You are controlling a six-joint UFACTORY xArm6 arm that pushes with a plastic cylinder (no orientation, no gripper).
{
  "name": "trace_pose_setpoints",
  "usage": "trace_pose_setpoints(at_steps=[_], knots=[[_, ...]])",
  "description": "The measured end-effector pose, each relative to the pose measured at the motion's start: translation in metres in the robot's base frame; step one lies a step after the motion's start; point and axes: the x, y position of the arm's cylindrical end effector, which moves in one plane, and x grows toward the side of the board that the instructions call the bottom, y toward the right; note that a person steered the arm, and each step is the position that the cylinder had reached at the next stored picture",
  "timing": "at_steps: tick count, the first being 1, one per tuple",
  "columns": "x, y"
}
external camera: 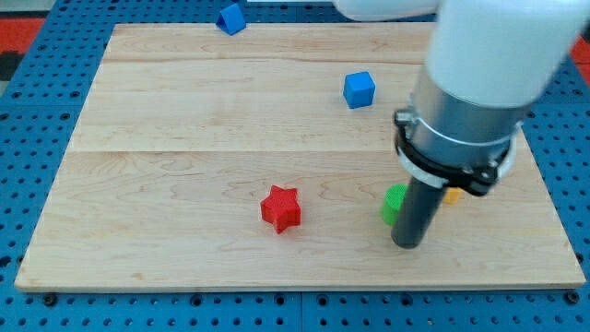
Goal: Move the green circle into the red star
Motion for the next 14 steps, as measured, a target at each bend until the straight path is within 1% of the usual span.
trace_pose_setpoints(at_steps=[1, 2, 3, 4, 5, 6, 7, 8, 9, 10, 11, 12, 13, 14], knots=[[0.03, 0.044], [0.013, 0.124], [-0.021, 0.128], [-0.04, 0.106], [-0.067, 0.12], [-0.052, 0.04], [-0.045, -0.026], [-0.044, -0.037], [-0.043, 0.023], [-0.015, 0.057], [0.028, 0.0], [0.011, -0.036], [0.002, -0.035], [-0.026, -0.012]])
